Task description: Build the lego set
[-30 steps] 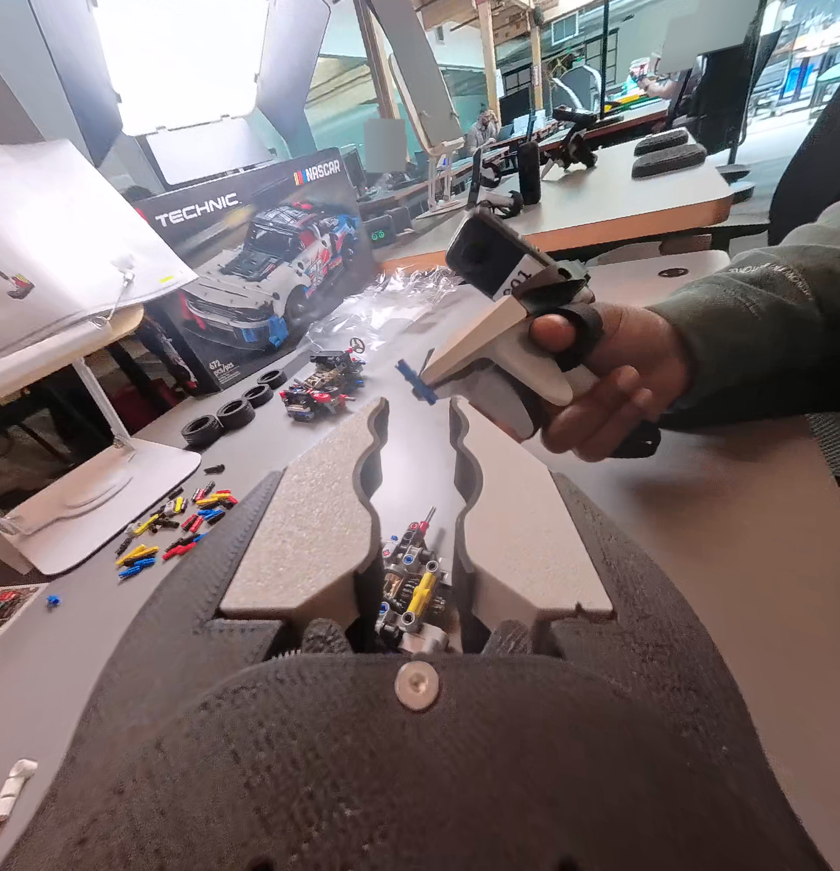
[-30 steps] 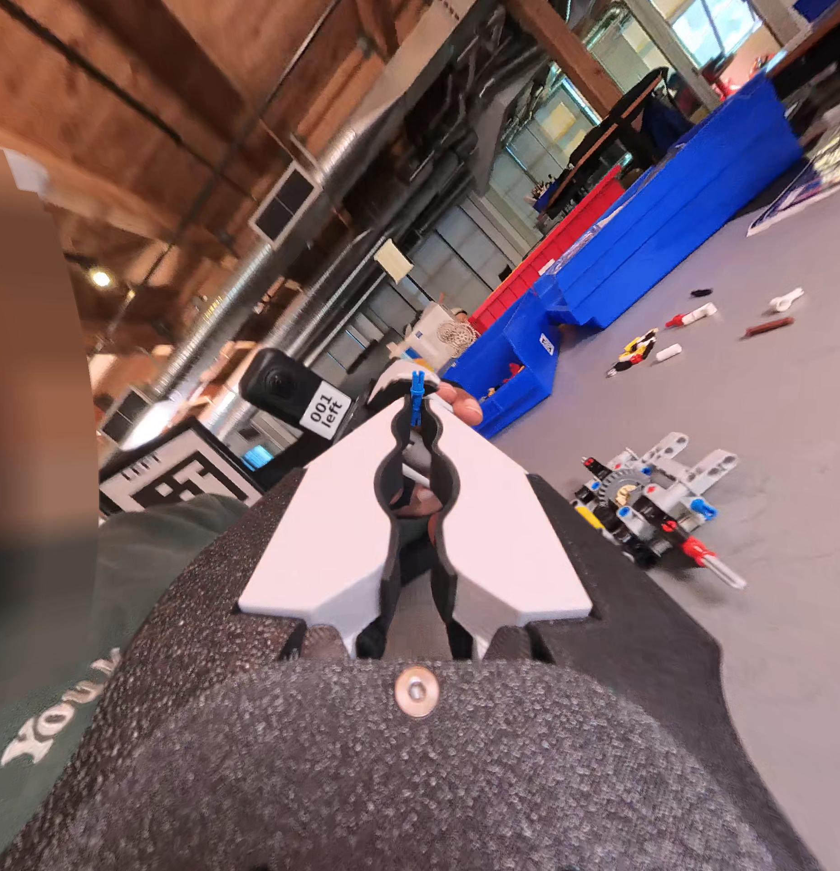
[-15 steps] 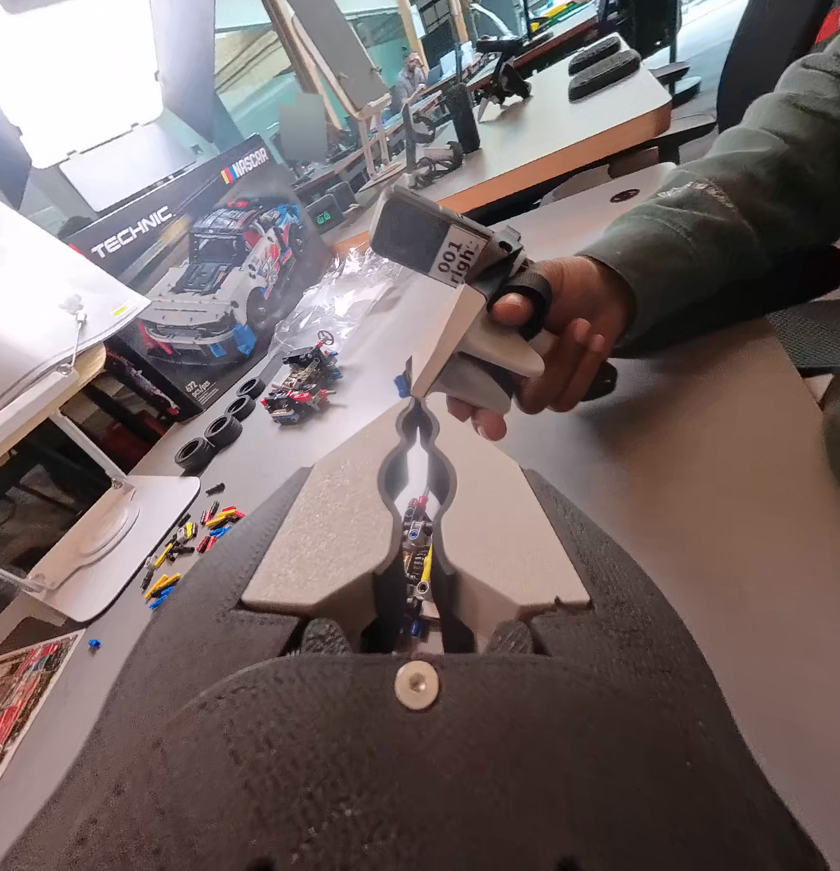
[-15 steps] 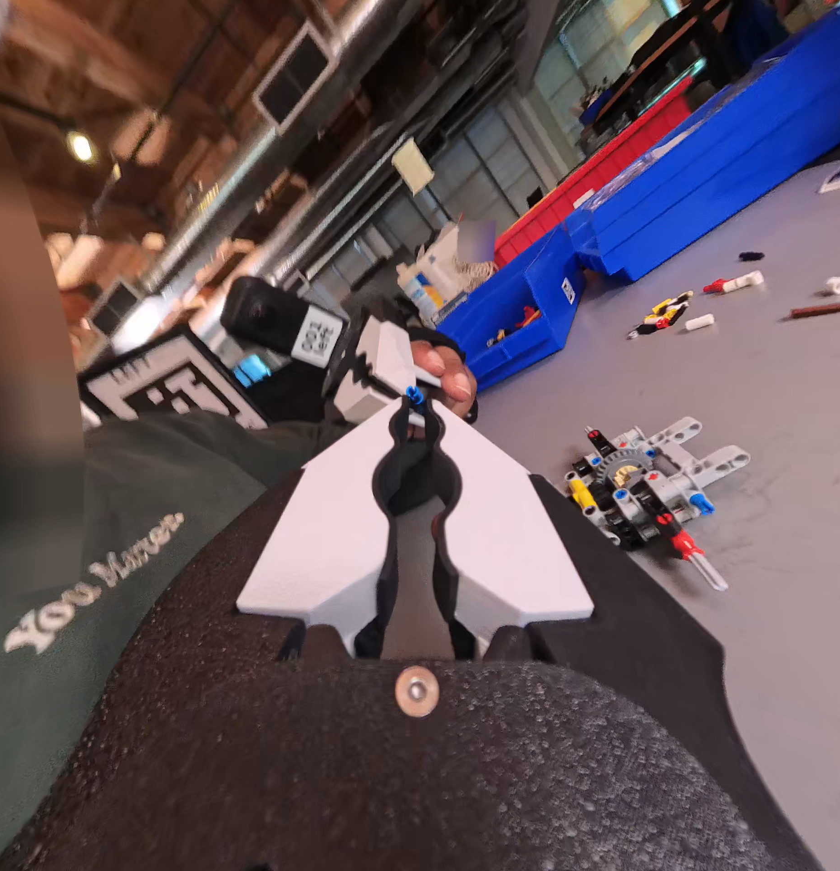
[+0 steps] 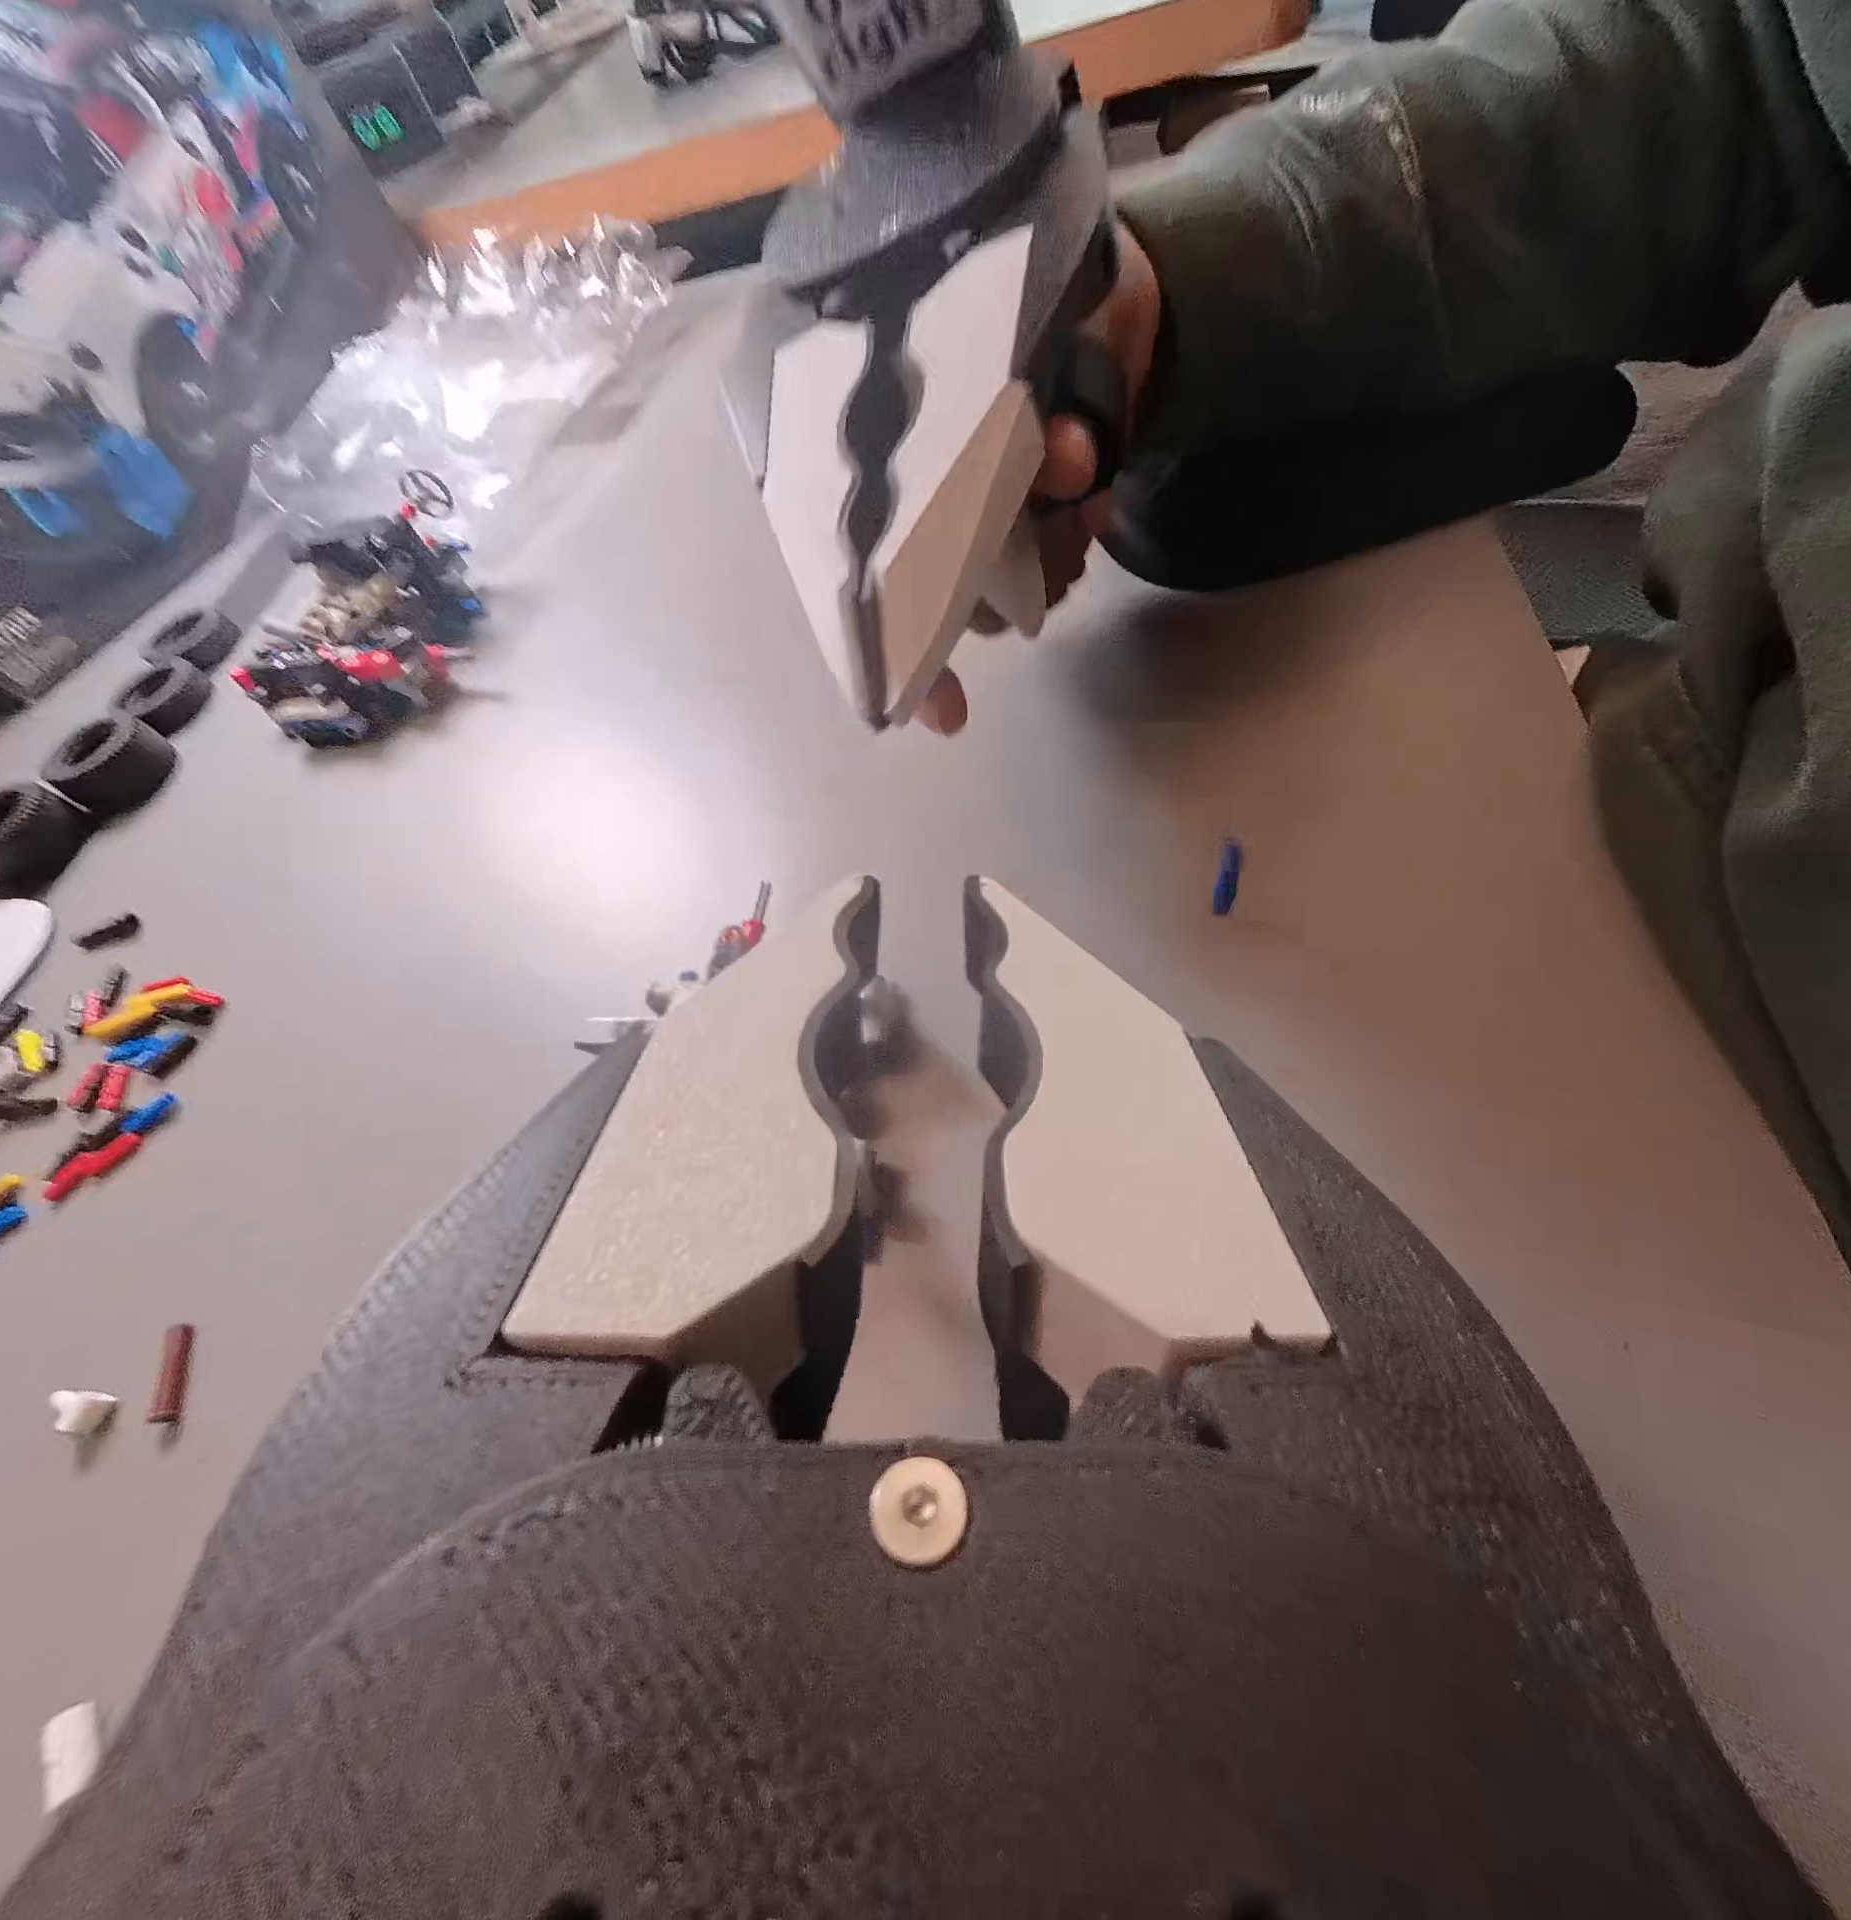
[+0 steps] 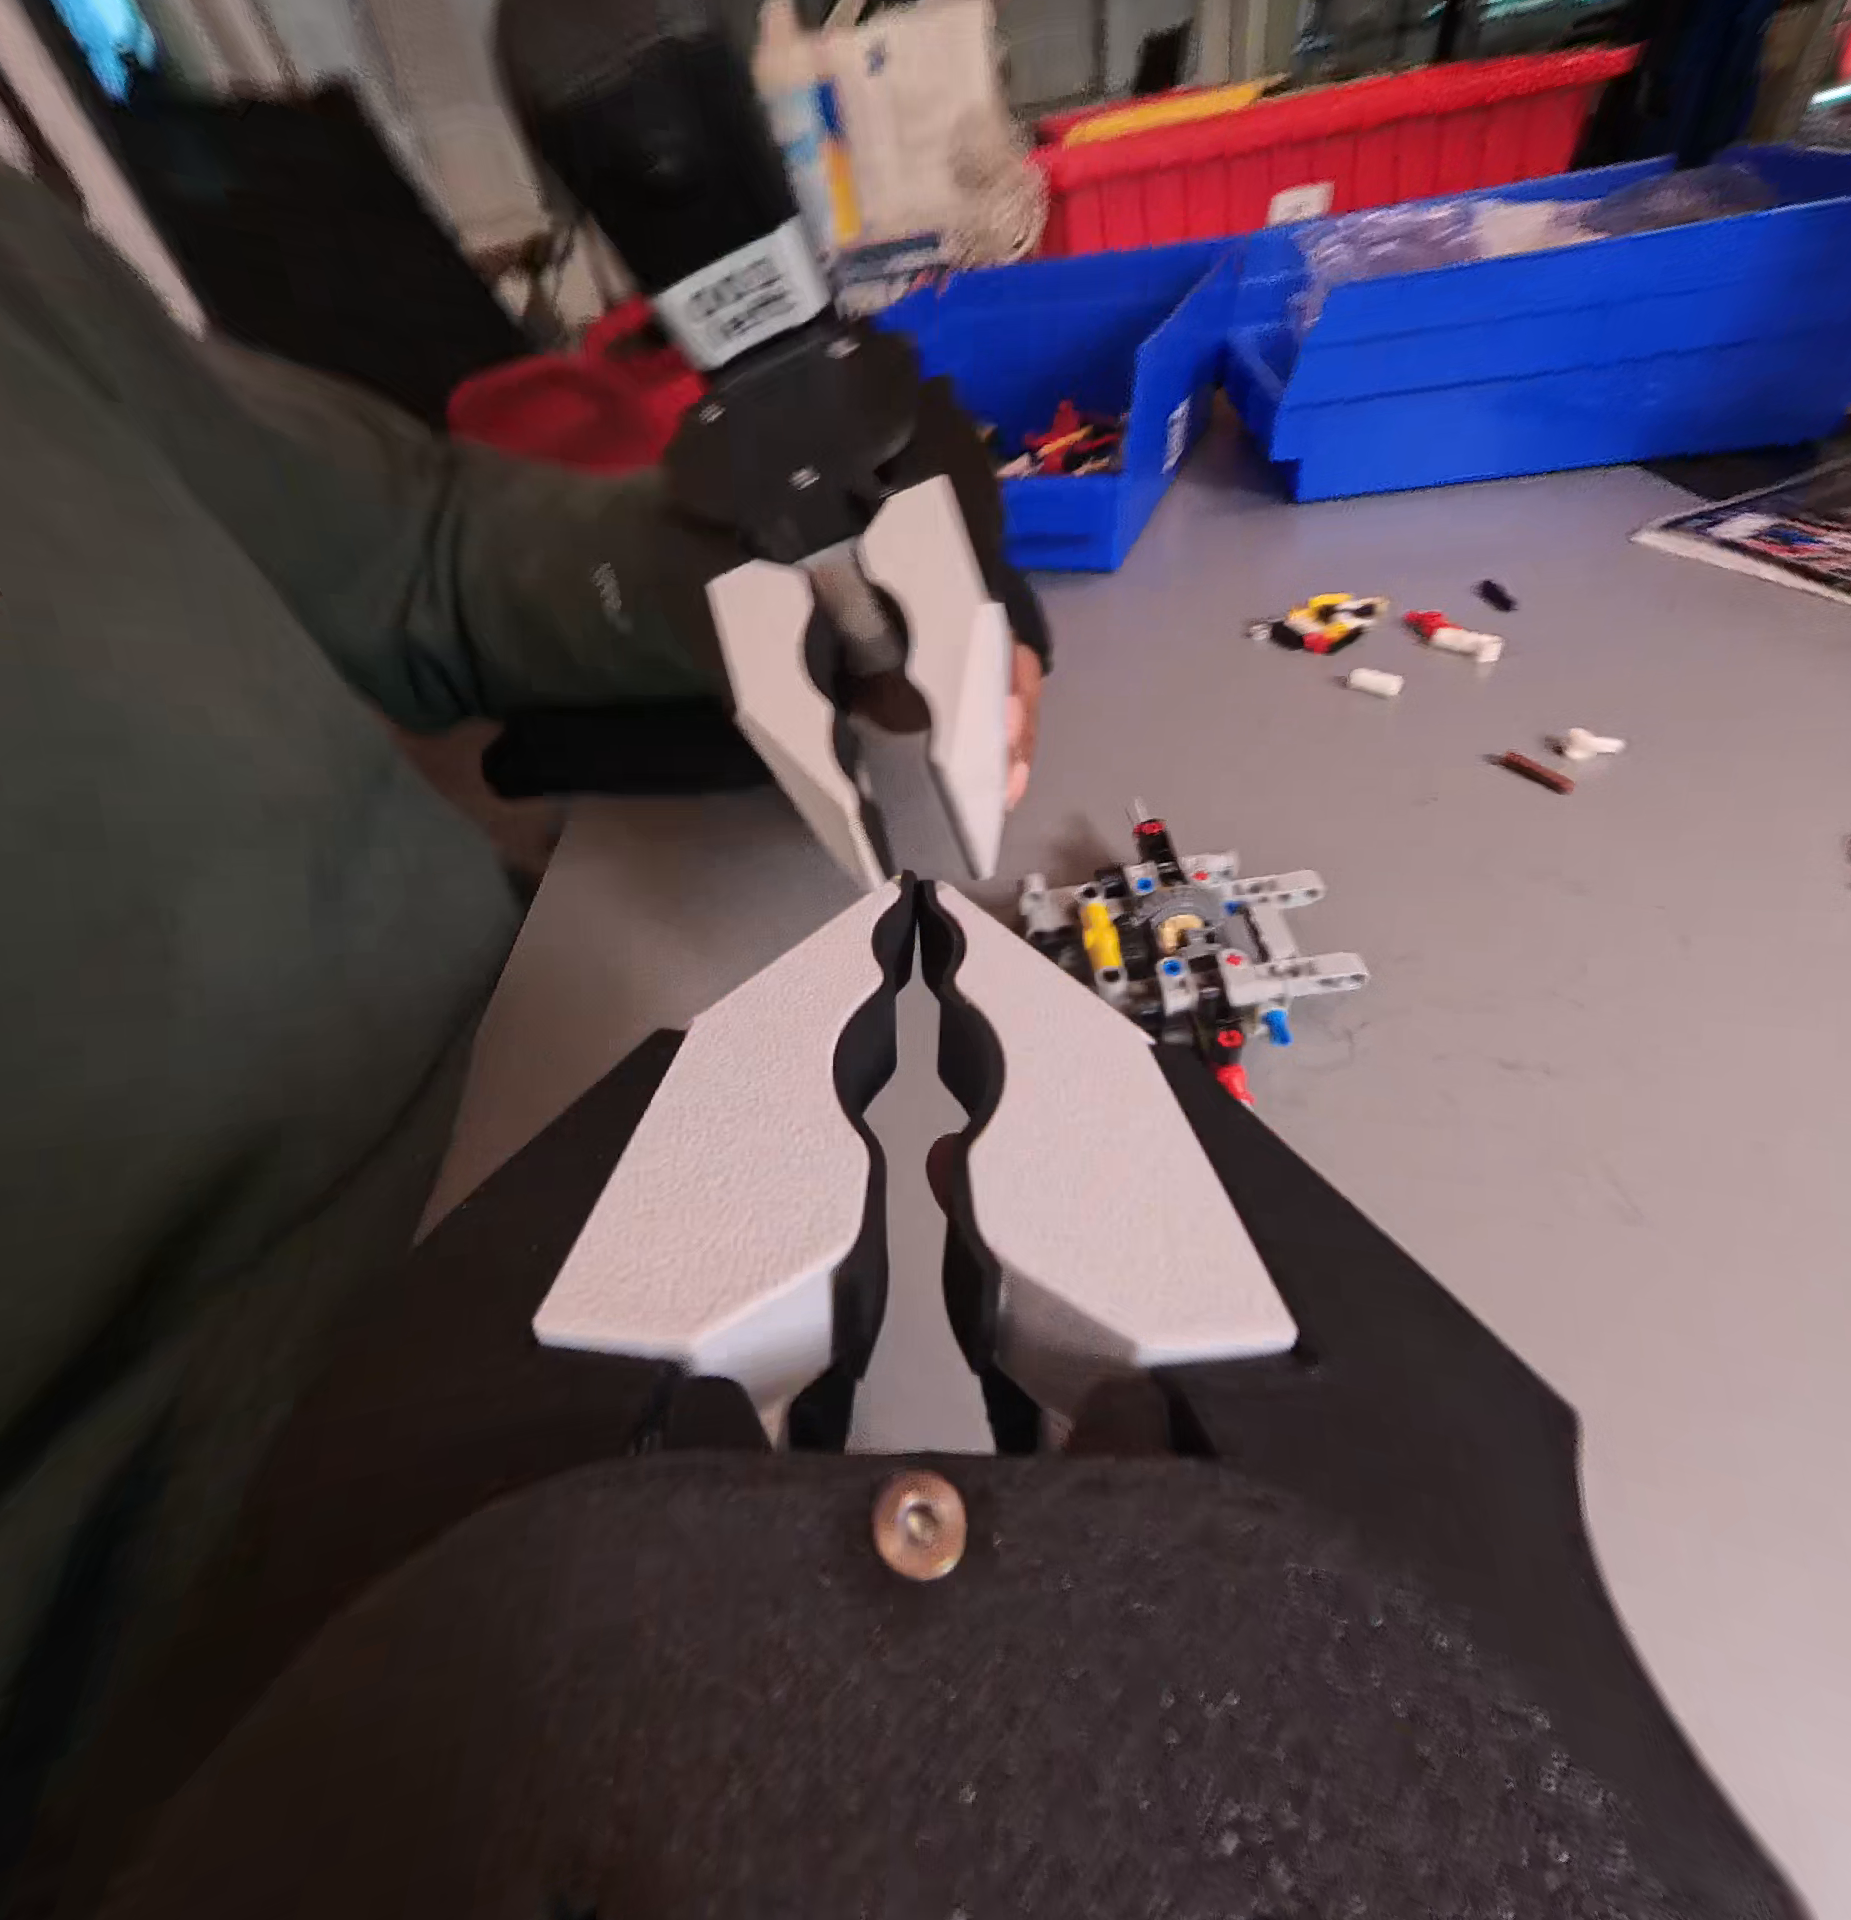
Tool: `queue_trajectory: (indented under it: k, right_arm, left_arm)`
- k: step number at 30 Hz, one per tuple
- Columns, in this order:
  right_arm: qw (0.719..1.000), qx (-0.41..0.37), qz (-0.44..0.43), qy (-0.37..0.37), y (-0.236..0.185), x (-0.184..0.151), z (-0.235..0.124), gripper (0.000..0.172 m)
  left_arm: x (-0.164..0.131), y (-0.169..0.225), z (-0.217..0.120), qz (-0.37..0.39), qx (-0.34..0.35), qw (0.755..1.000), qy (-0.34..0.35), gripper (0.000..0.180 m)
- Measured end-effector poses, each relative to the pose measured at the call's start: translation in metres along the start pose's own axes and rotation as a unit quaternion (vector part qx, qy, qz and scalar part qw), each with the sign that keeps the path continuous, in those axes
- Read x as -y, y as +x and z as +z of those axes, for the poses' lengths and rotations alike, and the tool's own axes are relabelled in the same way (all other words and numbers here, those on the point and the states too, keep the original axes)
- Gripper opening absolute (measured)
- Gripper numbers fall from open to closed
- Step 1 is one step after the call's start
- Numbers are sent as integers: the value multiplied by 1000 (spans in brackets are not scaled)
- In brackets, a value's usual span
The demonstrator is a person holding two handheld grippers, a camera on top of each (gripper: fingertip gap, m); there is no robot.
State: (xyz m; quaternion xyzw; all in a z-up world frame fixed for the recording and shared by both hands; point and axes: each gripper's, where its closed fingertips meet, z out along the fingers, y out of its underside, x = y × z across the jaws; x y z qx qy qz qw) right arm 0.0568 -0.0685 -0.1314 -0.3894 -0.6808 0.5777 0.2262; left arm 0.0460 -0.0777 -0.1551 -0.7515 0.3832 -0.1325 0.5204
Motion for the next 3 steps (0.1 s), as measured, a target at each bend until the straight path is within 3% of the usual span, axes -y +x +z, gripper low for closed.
queue_trajectory:
  k: [1,3]
  right_arm:
    - [999,23,-27,-36,-12,-6,-3,0]
    - [986,59,-72,-140,-36,-28,-11,12]
  left_arm:
    - [-3,2,1,-5,-7,1000,-7,17]
    - [-5,2,3,-7,-11,1000,-15,20]
